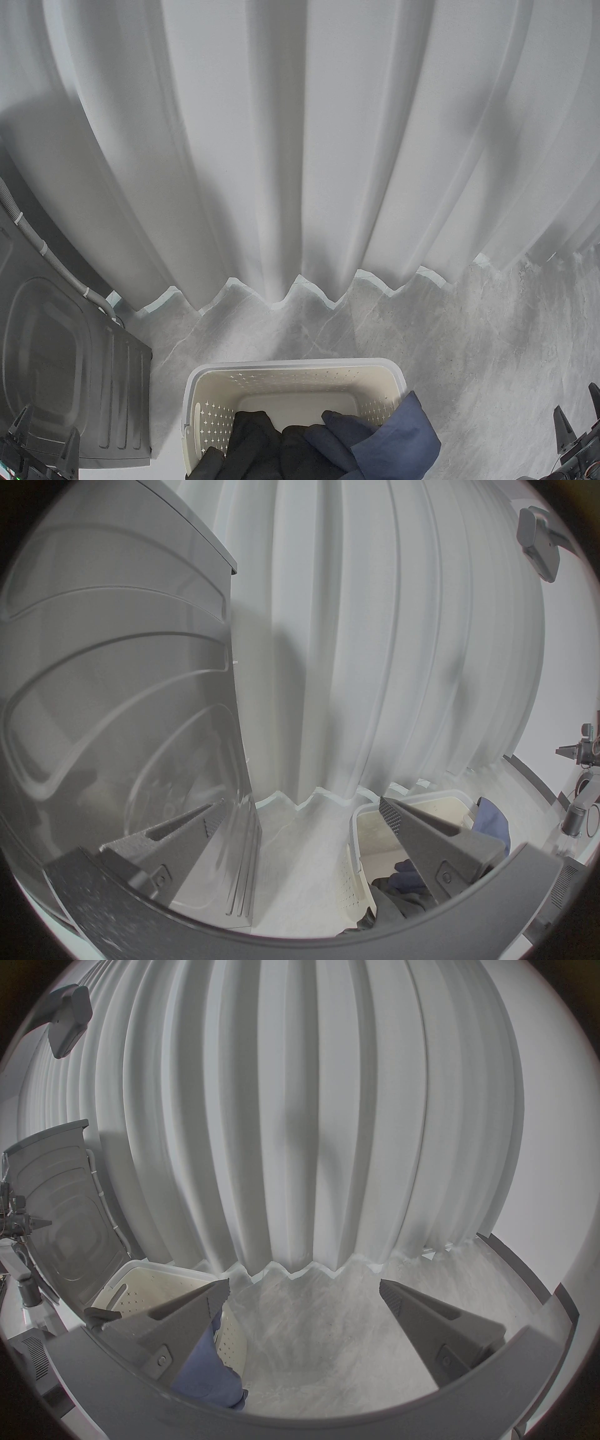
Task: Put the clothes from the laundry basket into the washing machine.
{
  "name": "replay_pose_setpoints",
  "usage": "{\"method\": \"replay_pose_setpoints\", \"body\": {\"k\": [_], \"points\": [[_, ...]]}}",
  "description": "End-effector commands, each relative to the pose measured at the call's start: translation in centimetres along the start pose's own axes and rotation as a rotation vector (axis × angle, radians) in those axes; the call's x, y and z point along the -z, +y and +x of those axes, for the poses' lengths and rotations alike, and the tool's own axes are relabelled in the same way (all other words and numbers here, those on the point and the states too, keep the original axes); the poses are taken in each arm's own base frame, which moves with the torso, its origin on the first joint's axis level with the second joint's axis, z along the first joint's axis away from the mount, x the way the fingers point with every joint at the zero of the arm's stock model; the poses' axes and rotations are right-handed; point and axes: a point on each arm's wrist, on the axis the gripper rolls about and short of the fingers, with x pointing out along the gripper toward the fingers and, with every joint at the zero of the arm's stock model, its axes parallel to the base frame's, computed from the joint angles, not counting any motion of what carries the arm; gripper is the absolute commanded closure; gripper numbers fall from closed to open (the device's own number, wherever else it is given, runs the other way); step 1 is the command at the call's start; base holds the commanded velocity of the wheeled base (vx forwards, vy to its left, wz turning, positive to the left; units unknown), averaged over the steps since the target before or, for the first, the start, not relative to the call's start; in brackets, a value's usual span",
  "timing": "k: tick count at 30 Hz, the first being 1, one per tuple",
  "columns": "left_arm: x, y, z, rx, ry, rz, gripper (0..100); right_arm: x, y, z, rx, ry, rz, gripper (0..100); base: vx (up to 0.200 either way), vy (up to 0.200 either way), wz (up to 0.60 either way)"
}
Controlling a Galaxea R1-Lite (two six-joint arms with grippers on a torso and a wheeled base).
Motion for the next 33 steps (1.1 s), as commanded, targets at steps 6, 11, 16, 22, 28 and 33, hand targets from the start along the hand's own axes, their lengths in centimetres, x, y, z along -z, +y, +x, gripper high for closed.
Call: {"method": "replay_pose_setpoints", "body": {"k": [6, 11, 16, 22, 28, 33], "points": [[0.45, 0.02, -0.01, 0.0, 0.001, -0.001, 0, 0.51, 0.0, 0.04, 0.0, 0.006, 0.0, 0, 0.0, 0.0, 0.0], [0.43, 0.02, 0.01, 0.0, 0.001, -0.001, 0, 0.51, 0.0, 0.04, 0.0, 0.006, 0.0, 0, 0.0, 0.0, 0.0], [0.45, 0.02, -0.01, 0.0, 0.001, -0.001, 0, 0.51, 0.0, 0.04, 0.0, 0.006, 0.0, 0, 0.0, 0.0, 0.0], [0.44, 0.02, -0.01, 0.0, 0.0, -0.001, 0, 0.51, 0.0, 0.04, 0.0, 0.006, 0.0, 0, 0.0, 0.0, 0.0], [0.44, 0.02, -0.01, 0.0, 0.0, -0.001, 0, 0.52, 0.0, 0.02, -0.003, 0.003, 0.001, 0, 0.0, 0.0, 0.0], [0.45, 0.02, -0.01, 0.002, 0.001, -0.001, 0, 0.52, 0.0, 0.02, 0.0, 0.003, -0.002, 0, 0.0, 0.0, 0.0]]}}
